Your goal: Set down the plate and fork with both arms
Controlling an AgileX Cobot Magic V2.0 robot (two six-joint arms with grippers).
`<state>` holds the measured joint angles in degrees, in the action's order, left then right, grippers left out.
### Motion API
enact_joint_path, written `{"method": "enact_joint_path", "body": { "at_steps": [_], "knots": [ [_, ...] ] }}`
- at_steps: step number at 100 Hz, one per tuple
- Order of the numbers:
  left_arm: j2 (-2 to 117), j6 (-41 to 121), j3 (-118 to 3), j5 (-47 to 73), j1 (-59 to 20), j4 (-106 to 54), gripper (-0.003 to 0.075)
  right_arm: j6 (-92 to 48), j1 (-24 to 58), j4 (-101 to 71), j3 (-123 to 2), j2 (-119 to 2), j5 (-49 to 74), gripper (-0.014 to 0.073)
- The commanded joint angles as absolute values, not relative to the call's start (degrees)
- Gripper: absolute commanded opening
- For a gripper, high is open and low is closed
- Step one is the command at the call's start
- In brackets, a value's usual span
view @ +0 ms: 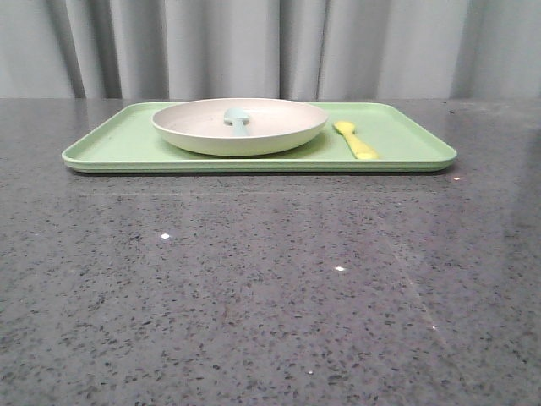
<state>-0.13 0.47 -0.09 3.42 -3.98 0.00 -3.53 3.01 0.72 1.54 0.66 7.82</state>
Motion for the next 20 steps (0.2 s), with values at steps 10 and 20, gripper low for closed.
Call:
{"method": "enact_joint_path", "body": {
  "at_steps": [10, 20],
  "knots": [
    [-2.02, -0.32, 0.76, -1.17, -4.29, -0.39, -0.002, -3.97, 2.63, 0.64, 1.22, 1.68, 2.71, -0.0119],
    [-2.02, -0.32, 0.76, -1.17, -4.29, -0.39, -0.002, -3.97, 2.63, 0.64, 1.22, 1.68, 2.71, -0.0119]
  ]
}}
